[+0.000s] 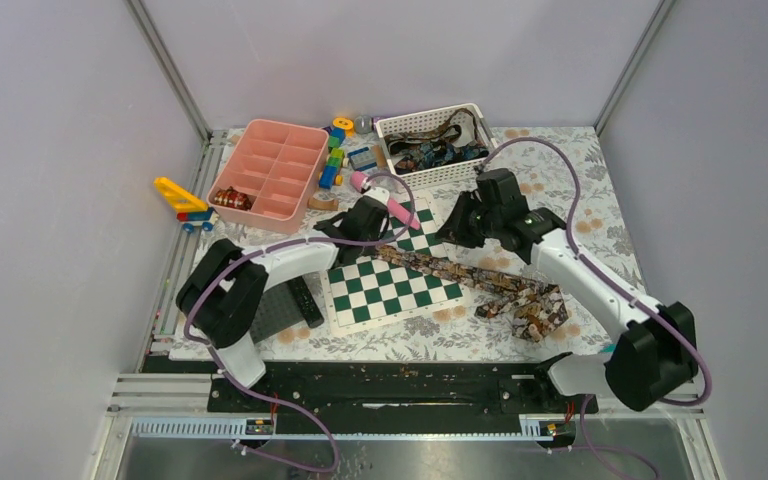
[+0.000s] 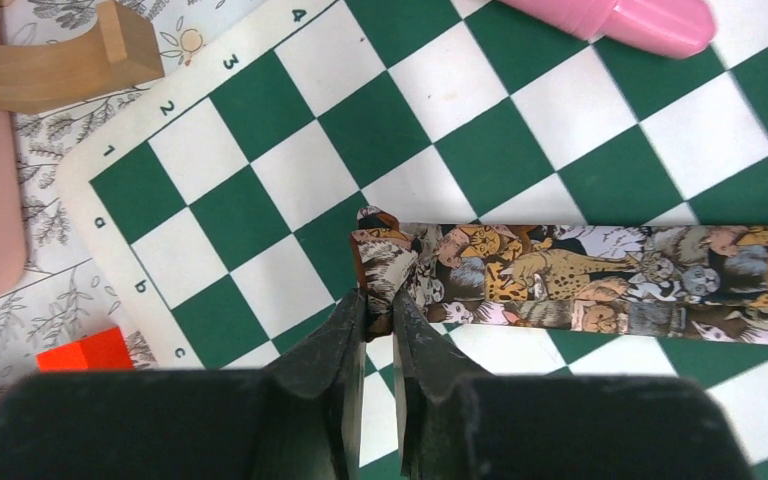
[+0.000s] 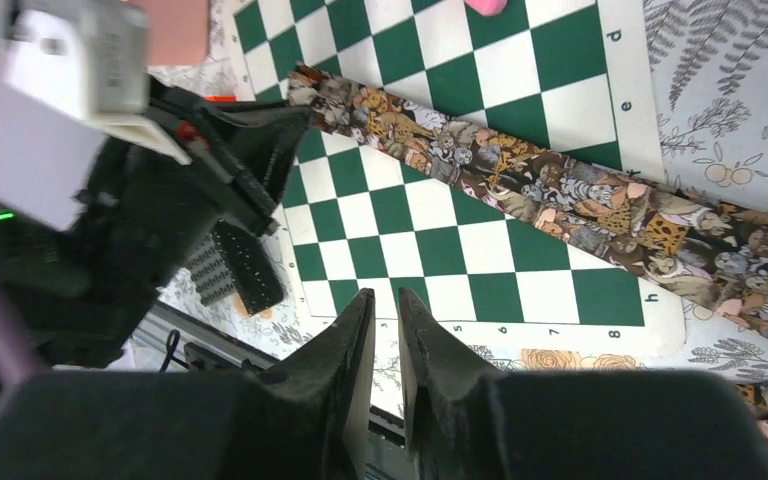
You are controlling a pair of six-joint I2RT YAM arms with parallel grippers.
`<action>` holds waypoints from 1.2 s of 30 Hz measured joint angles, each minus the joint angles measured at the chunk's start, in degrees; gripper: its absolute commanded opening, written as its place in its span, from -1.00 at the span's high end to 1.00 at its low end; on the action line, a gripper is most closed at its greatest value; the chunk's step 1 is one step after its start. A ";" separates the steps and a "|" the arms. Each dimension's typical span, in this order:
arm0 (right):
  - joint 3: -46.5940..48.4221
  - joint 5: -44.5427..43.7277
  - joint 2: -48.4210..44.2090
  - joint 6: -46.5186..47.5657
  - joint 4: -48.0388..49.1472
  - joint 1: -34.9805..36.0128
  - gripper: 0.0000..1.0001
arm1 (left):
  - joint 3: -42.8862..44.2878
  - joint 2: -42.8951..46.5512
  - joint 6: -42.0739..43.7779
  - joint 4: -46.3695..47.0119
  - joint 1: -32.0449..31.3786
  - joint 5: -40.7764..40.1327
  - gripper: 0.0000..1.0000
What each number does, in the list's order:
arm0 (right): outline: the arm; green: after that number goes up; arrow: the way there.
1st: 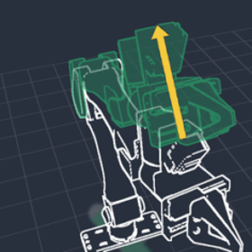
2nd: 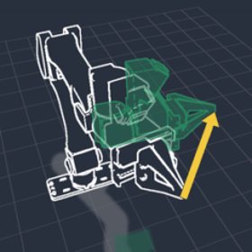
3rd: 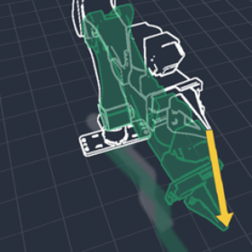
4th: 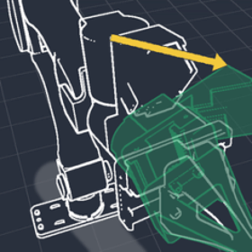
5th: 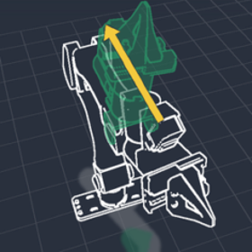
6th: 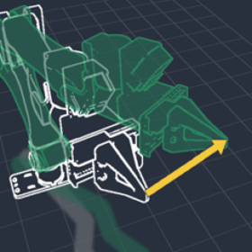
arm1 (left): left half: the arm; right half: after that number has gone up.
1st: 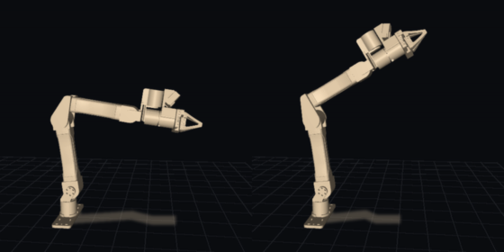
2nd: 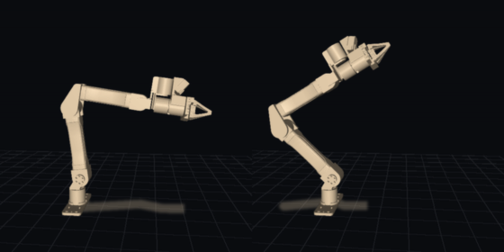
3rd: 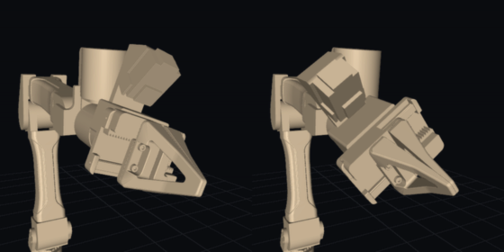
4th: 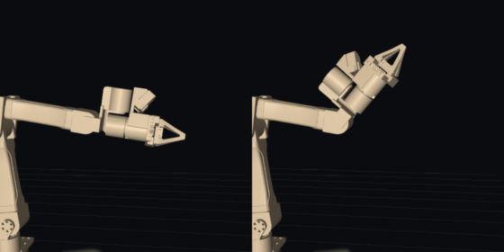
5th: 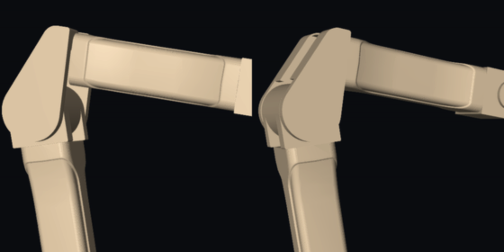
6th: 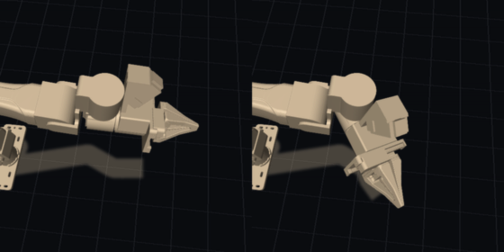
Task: Roll the ties
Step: Roll the tie at the center of the board.
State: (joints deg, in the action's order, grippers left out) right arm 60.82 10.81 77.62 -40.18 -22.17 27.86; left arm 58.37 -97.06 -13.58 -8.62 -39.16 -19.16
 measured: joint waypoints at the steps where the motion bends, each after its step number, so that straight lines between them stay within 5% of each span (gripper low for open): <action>1: 0.00 -0.22 -0.98 0.00 -0.11 -0.24 0.56 | 0.48 -0.52 0.39 -0.72 -0.37 -1.01 0.86; 13: 0.00 -1.62 -10.12 0.02 -2.97 -2.93 0.52 | 5.46 -5.88 5.64 -6.54 -5.44 -12.00 0.87; 36: -0.15 -2.23 -12.96 0.00 -4.94 -4.02 0.49 | 10.05 -13.09 11.37 -9.79 -13.33 -23.71 0.87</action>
State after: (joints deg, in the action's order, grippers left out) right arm 60.66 8.58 64.66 -40.18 -27.11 23.83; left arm 68.42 -110.15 -2.22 -18.41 -52.49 -42.87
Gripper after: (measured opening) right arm 0.251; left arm 0.125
